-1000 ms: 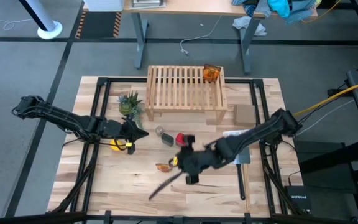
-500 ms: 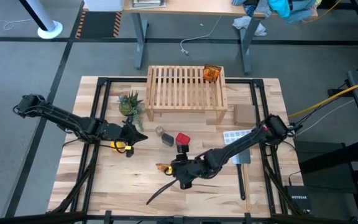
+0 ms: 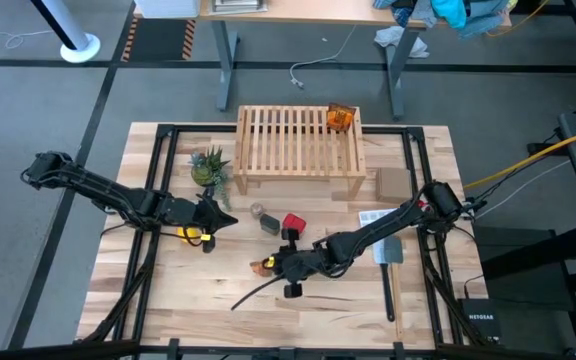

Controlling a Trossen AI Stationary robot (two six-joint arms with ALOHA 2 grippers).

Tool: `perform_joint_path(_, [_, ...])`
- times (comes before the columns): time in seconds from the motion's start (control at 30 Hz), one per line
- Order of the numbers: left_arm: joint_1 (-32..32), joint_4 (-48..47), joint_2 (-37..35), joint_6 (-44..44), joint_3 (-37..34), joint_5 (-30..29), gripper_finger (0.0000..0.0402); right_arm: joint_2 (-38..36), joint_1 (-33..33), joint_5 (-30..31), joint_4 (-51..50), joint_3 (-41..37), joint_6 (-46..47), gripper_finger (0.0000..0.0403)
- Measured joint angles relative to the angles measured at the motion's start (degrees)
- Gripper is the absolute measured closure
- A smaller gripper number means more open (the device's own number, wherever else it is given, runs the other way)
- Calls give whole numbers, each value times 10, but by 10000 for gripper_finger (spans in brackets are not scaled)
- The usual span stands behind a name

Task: Shelf spices
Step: Put the orange seasoning pack on the shelf

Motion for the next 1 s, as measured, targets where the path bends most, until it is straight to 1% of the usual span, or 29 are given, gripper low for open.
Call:
perform_joint_path(0.1, [0, 0, 0, 1, 0, 0, 402, 0, 0, 2, 10, 0, -8, 381])
perform_joint_path(0.13, [0, 0, 0, 1, 0, 0, 401, 0, 0, 4, 10, 0, -19, 391])
perform_joint_path(0.3, [0, 0, 0, 1, 0, 0, 402, 0, 1, 42, 5, 0, -35, 397])
perform_joint_path(0.4, [0, -1, 0, 2, 0, 0, 401, 0, 1, 78, -6, 3, -48, 397])
perform_joint_path(0.5, [0, -1, 0, 2, 0, 0, 402, 0, 1, 118, -55, 26, -71, 399])
perform_joint_path(0.57, [0, -1, 0, 2, 0, 0, 401, 0, 1, 156, -93, 46, -78, 399])
perform_joint_path(0.7, [0, -1, 0, 2, 0, 0, 402, 0, 1, 235, -200, 96, -95, 400])
perform_joint_path(0.8, [0, -1, 0, 2, 0, 0, 402, 0, 1, 292, -310, 141, -88, 401])
perform_joint_path(0.9, [0, -1, 0, 2, 0, 0, 402, 0, 1, 338, -443, 198, -60, 401])
perform_joint_path(1.0, [0, -1, 0, 8, 0, 0, 402, 0, 1, 383, -602, 270, 3, 401])
